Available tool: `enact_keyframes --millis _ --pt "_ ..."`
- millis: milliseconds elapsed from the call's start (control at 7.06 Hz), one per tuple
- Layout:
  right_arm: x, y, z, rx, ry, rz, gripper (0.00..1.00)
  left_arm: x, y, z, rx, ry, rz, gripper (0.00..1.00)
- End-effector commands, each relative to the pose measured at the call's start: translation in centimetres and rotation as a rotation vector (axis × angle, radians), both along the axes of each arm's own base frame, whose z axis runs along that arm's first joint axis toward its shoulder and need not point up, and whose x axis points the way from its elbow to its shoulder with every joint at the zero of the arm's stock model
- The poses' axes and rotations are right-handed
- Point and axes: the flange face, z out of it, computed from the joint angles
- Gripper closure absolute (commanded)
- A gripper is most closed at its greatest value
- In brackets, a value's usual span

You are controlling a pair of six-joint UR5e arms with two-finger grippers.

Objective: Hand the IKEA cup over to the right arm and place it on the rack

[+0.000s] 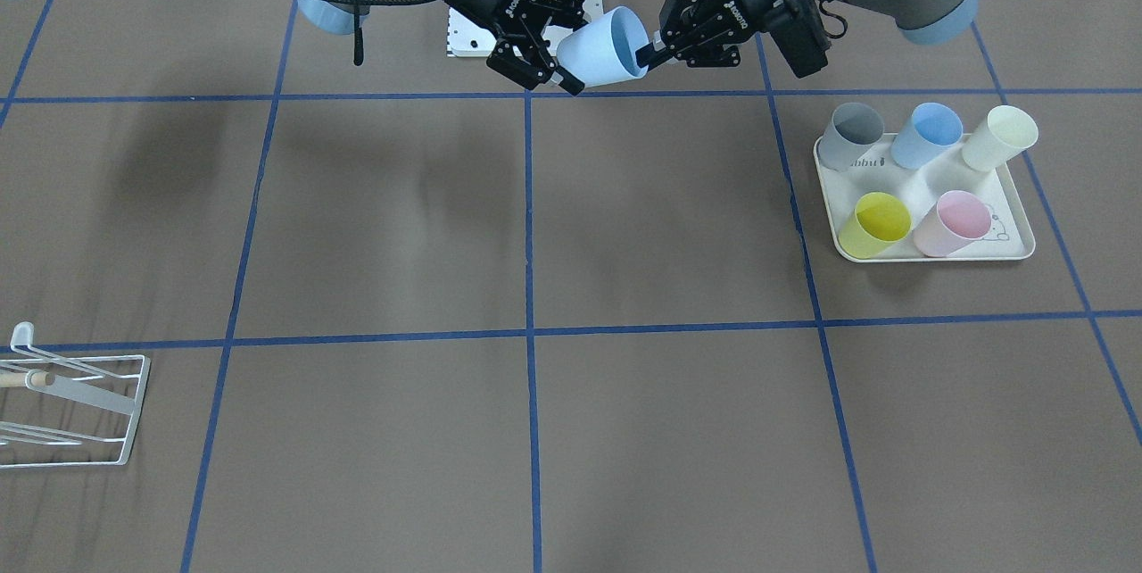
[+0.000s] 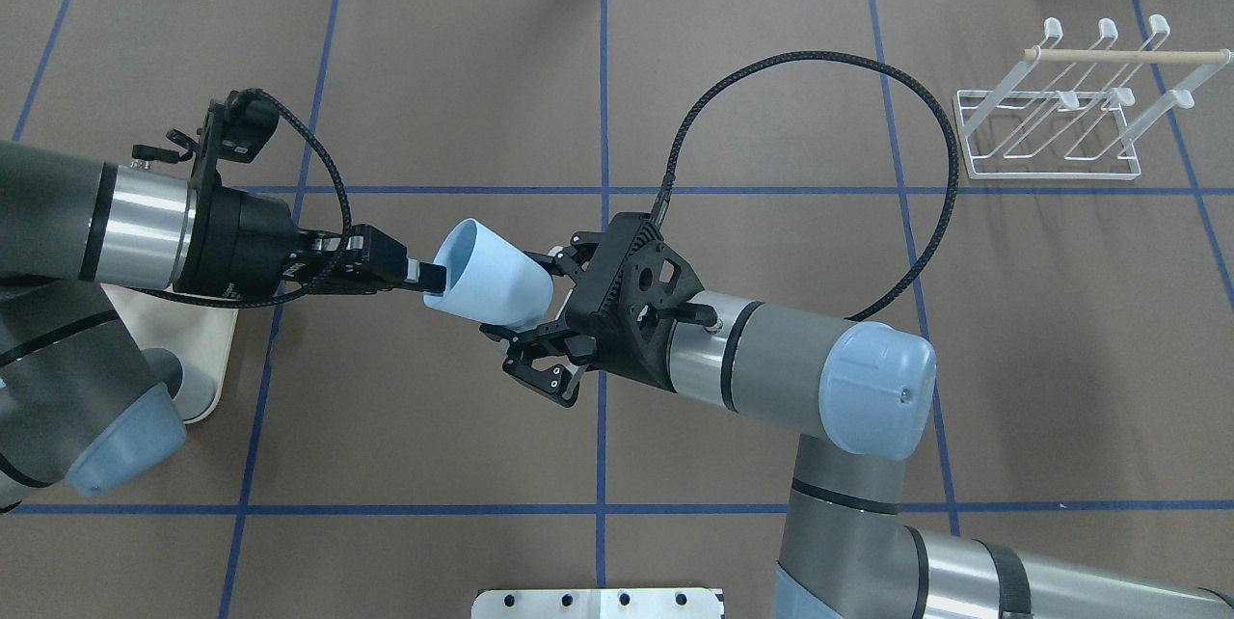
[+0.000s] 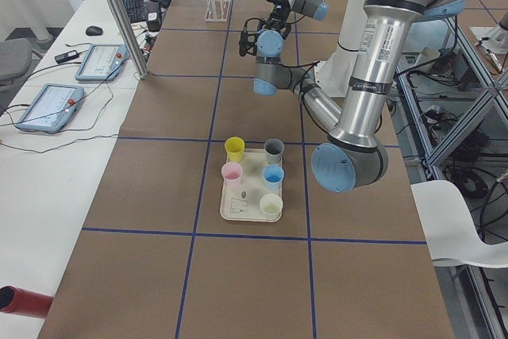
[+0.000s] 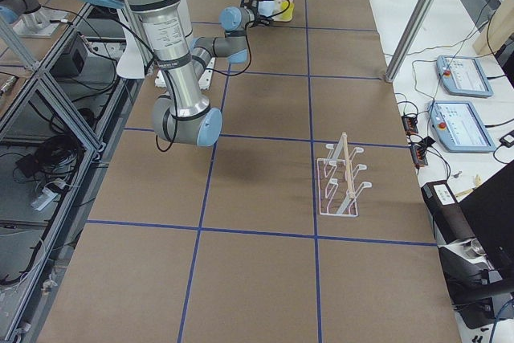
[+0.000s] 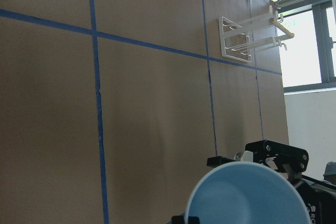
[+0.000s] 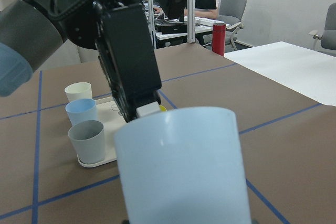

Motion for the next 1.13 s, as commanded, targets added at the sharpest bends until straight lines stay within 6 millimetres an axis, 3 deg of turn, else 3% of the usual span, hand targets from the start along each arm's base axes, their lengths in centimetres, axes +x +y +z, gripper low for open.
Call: enact_keyframes --millis 0,142,425,567,708,850,992 --pt "0.0 0.0 0.0 0.000 0.000 -0.004 0.56 0.0 0.1 -0.1 0.002 0.000 0.009 0.85" --pt "0.0 0.0 0.1 0.001 0.002 -0.005 0.59 -0.3 0.2 -0.6 0.013 0.010 0.005 0.01" --pt "-0.1 -0.2 1.0 -0.003 0.028 -0.002 0.76 -1.8 -0.7 -0.8 0.017 0.009 -0.022 0.00" --pt "-0.3 -0.4 1.3 -0.007 0.046 -0.007 0.93 -3.2 -1.5 1.1 0.041 -0.028 -0.059 0.00" --pt "-0.1 -1.4 1.6 -0.021 0.093 -0.002 1.00 -5.3 -2.1 4.9 0.096 -0.099 -0.103 0.00" --pt "0.3 -2.6 1.9 -0.030 0.121 0.004 1.00 -7.6 -2.9 8.2 0.144 -0.170 -0.147 0.00" --pt "2.0 -6.0 2.5 -0.059 0.200 0.004 1.00 -10.2 -3.6 10.9 0.192 -0.250 -0.174 0.00"
